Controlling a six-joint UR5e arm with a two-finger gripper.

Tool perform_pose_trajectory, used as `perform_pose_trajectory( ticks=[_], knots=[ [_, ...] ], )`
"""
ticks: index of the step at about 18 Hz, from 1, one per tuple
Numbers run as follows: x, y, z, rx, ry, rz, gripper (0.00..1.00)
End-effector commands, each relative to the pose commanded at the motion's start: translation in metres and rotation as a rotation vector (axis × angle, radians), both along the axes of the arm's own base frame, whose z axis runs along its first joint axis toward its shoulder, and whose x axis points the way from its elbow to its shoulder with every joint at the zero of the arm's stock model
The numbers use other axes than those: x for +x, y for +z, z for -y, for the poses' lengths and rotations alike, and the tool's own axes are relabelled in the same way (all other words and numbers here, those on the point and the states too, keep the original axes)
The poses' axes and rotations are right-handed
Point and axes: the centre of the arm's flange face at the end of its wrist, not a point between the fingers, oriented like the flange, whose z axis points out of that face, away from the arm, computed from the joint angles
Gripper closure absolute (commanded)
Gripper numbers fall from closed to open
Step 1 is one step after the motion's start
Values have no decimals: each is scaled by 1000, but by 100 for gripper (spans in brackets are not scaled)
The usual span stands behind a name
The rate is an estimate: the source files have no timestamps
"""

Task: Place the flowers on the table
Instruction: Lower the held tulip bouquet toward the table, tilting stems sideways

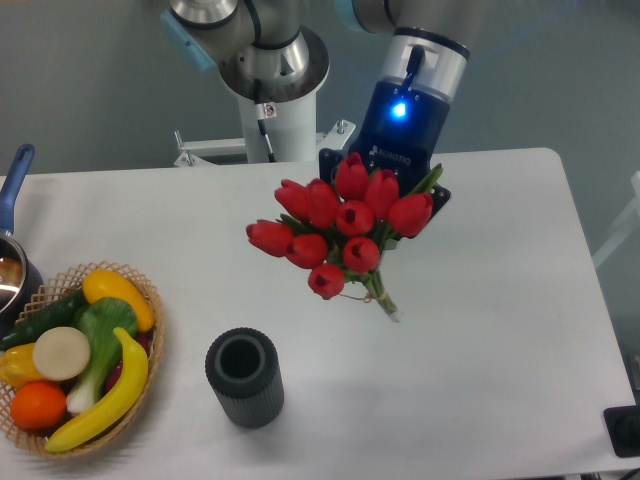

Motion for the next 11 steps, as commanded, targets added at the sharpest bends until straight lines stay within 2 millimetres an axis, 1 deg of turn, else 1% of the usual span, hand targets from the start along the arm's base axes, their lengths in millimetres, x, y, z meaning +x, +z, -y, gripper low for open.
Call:
perform_pose_trajectory(
  ticks=[3, 7, 9, 11],
  knots=[
    [-11, -15, 1, -83, -10, -65, 54],
    [-20, -33, 2, -148, -33, -101, 54],
    [-23, -40, 2, -206, -48, -145, 54],
    [-25, -56, -3, -269, -81, -175, 54]
  ],
)
